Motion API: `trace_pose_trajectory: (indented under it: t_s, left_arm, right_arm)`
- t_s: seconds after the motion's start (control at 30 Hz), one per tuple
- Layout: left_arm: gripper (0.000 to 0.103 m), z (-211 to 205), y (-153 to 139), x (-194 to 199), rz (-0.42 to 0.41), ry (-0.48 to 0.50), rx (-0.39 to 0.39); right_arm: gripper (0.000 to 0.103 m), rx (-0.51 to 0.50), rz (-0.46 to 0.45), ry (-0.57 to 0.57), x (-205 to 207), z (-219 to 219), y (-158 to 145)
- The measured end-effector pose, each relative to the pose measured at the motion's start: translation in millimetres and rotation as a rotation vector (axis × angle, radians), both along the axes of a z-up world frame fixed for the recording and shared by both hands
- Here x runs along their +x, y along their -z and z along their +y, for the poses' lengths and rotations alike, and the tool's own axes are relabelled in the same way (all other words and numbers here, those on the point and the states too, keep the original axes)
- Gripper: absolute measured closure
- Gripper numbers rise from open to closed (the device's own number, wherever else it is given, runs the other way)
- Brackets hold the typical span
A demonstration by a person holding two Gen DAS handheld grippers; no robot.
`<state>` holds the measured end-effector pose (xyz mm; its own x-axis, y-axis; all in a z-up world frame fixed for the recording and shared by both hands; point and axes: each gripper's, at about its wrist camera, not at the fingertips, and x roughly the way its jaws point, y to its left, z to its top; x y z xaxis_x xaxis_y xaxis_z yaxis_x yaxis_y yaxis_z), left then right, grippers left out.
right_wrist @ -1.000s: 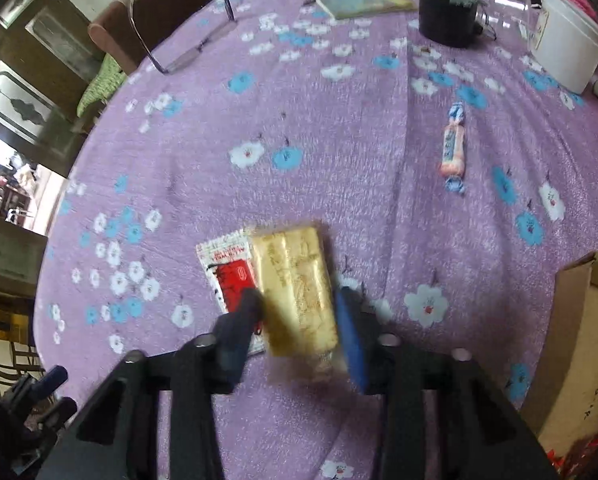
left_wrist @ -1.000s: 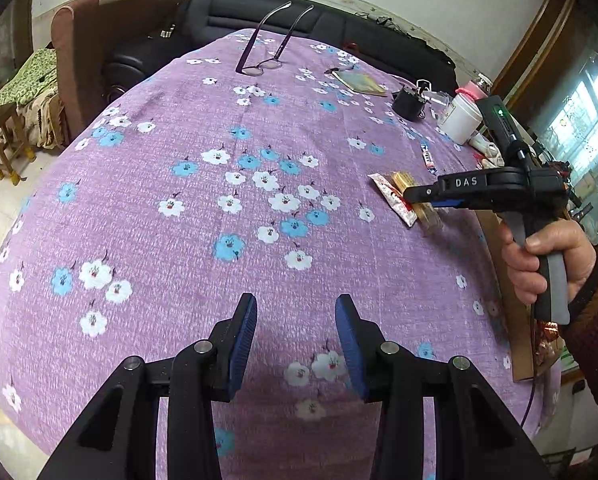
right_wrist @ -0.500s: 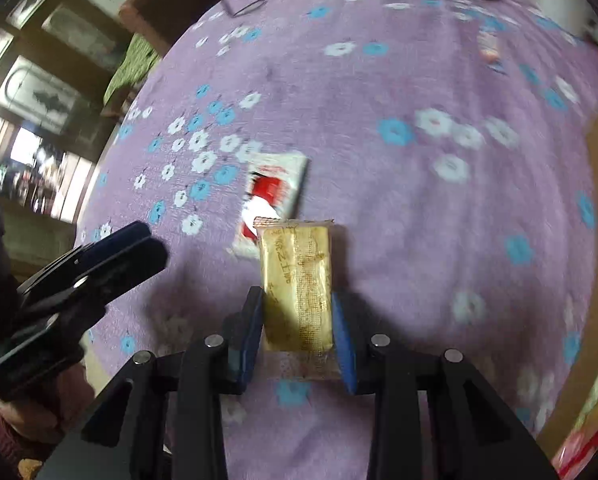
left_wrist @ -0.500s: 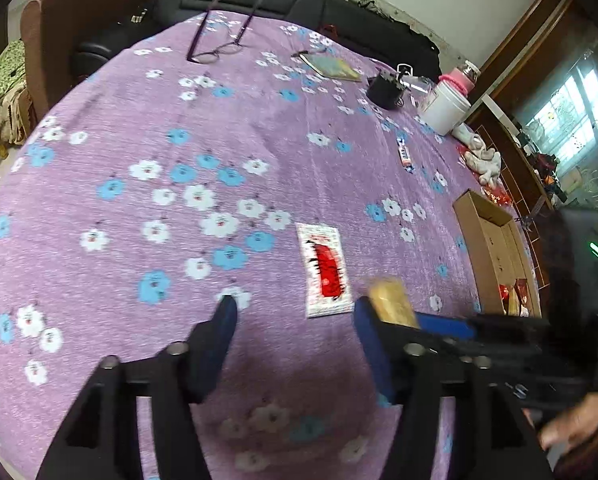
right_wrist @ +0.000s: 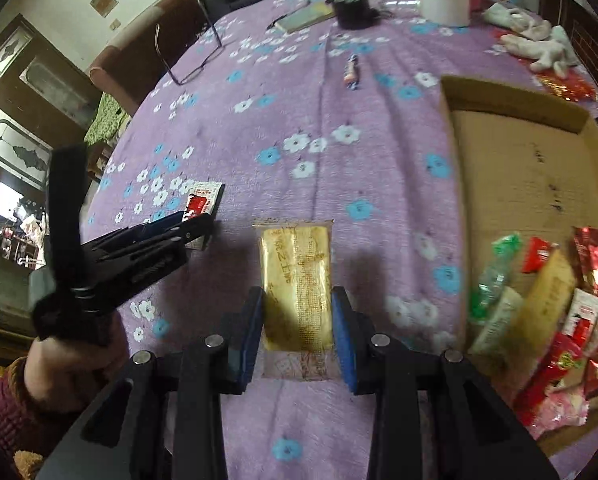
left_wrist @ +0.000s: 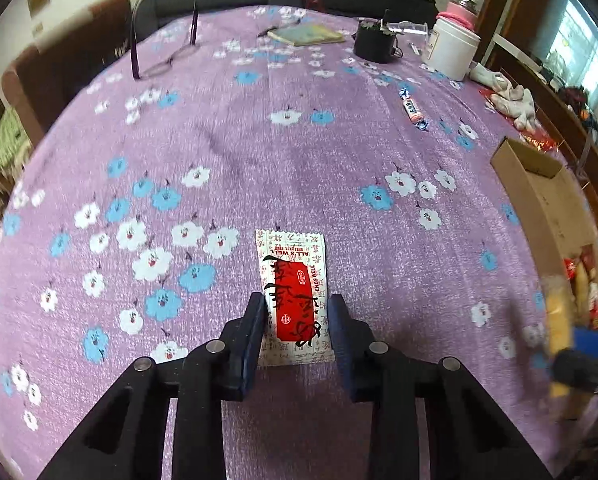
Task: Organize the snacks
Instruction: 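Carry the cake bar and white-and-red packet over the cardboard box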
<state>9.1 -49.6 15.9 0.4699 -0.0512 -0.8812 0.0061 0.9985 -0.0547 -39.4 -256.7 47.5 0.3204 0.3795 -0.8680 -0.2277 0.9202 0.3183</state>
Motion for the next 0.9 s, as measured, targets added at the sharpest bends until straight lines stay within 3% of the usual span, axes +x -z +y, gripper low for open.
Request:
trace_pose_trajectory:
  t_s: [0.13,0.23,0.57,0.9]
  left_arm:
    - [0.078,7.1,-2.2,-16.2,-0.024,-0.036,-0.087]
    - [0.078,3.8,-7.6,-29.3,-0.047,-0.031,-0.109]
    - [0.078,-35.5,-39.7,-44.0,-0.091,0.010,-0.111]
    - [0.078,-106.8,-68.6,-50.6,-0.133,0.151,-0.112]
  right_arm:
    - [0.071,0.011,-0.006,0.014,-2.2,-9.5,-2.8]
    - [0.071,0.017,-0.004,0.018,-4.3,-18.0,-4.0]
    - [0.071,0.052,-0.009,-0.001,-7.5,-29.0,-9.1]
    - [0.071,0.079,-0.046,0.064,-20.0,-79.2,-26.0]
